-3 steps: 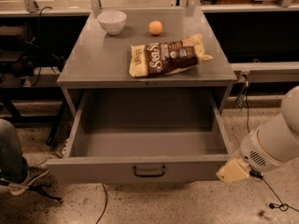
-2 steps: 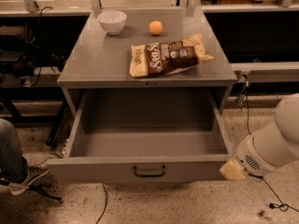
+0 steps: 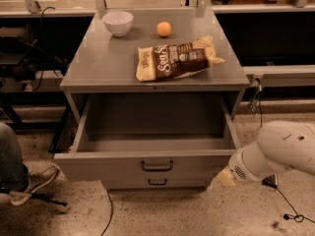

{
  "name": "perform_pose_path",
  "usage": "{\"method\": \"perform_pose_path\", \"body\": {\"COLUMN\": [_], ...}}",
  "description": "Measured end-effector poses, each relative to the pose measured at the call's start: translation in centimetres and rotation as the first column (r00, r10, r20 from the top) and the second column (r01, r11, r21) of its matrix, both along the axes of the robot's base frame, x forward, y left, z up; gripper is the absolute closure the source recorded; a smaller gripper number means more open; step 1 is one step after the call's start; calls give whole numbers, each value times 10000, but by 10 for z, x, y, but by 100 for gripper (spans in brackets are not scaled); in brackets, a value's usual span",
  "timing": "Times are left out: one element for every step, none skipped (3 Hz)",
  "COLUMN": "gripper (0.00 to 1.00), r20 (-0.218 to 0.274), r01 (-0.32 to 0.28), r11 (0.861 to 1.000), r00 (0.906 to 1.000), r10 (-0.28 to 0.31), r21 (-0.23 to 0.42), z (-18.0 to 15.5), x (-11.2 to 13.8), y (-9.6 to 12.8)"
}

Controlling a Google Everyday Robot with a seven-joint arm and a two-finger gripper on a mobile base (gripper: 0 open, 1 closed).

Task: Close top drawer

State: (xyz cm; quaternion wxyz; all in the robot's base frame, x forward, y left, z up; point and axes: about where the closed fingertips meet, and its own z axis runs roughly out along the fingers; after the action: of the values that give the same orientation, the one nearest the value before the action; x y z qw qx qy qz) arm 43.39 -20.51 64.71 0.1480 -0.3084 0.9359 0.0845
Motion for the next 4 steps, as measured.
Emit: {"method": "perform_pose_path", "body": {"gripper": [100,100,100,100], "r20": [0,520,664,1219], "r01": [0,-124,-168,-386], "r11": [10000,9998,9996,9982], "r00": [10000,9986,9977,9920], "r10": [0,116,153,328], "r21": [0,159,213,458], "z": [0,-4,-4,-6], "x": [0,32,43,91], "y": [0,9,12,31]}}
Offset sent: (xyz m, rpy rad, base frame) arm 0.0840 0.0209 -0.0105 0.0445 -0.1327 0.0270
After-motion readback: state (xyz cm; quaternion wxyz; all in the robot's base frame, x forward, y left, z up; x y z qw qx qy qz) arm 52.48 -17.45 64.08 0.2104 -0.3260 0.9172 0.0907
